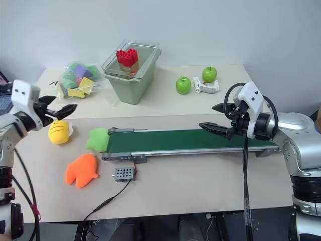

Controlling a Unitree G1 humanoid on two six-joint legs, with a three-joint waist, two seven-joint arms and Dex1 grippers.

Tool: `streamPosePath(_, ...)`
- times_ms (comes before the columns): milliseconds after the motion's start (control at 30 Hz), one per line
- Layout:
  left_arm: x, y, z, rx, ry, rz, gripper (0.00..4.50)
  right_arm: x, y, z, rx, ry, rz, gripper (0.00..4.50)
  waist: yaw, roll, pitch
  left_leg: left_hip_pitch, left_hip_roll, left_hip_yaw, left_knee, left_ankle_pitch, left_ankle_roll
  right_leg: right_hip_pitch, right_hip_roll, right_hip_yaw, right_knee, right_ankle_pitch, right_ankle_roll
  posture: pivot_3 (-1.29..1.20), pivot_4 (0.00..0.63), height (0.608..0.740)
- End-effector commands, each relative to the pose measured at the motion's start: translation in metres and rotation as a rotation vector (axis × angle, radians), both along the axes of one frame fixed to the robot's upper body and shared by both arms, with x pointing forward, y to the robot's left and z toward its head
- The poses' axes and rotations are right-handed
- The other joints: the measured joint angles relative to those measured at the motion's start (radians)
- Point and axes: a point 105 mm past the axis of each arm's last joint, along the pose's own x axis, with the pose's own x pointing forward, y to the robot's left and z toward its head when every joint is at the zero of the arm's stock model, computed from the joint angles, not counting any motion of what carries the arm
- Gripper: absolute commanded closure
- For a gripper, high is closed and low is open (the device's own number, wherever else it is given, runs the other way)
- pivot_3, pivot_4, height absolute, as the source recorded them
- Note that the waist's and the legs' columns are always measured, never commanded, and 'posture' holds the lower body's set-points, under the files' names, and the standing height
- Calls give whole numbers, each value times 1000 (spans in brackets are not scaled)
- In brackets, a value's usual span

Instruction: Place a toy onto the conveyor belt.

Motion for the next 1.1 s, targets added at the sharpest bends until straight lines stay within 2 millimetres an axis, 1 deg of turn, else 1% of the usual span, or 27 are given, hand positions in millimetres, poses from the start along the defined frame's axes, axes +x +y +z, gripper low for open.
streamPosePath(33,0,23,6,17,-33,147,20,-3,-2,15,-4,-71,-5,0,2,0,0,0,0,0,0,0,0,0,0,0,0,0,0,0,150,740)
streamPosePath(133,3,33,-16,31,21,212,20,-5,-1,15,-4,-72,-5,0,0,0,0,0,0,0,0,0,0,0,0,0,0,0,0,0,150,740)
streamPosePath(300,16,47,-38,30,72,318,20,-11,8,24,19,-87,28,0,0,0,0,1,0,0,0,1,-2,0,0,0,1,0,0,0,150,740)
streamPosePath(400,25,44,-45,64,102,300,20,-19,14,29,49,-71,82,0,0,0,0,0,-1,0,0,1,-2,0,0,0,2,0,0,0,150,740)
streamPosePath(467,28,42,-50,69,117,296,20,-25,17,27,31,-45,125,0,-1,0,0,0,-1,0,0,1,-2,0,0,0,1,0,0,0,150,740)
streamPosePath(567,30,44,-57,79,129,303,20,-27,21,26,23,-37,155,0,-1,0,0,0,-1,0,0,1,-2,0,0,0,1,0,0,0,150,740)
streamPosePath(667,30,49,-61,93,137,318,20,-28,26,25,18,-37,169,0,-6,0,0,0,-1,0,0,1,-2,0,0,0,1,0,0,0,150,740)
streamPosePath(833,25,58,-76,76,191,370,20,-27,28,28,21,-56,160,0,-7,0,0,0,-1,0,0,1,-2,0,0,0,2,0,0,0,150,740)
streamPosePath(1067,21,58,-97,9,254,404,20,-27,25,30,18,-72,130,0,-5,0,0,0,-1,0,0,1,-2,0,0,-1,2,0,0,0,150,740)
streamPosePath(1100,20,57,-101,2,265,401,277,-26,25,30,19,-74,126,0,-5,0,0,0,-1,0,0,1,-2,0,0,-1,2,0,0,0,150,740)
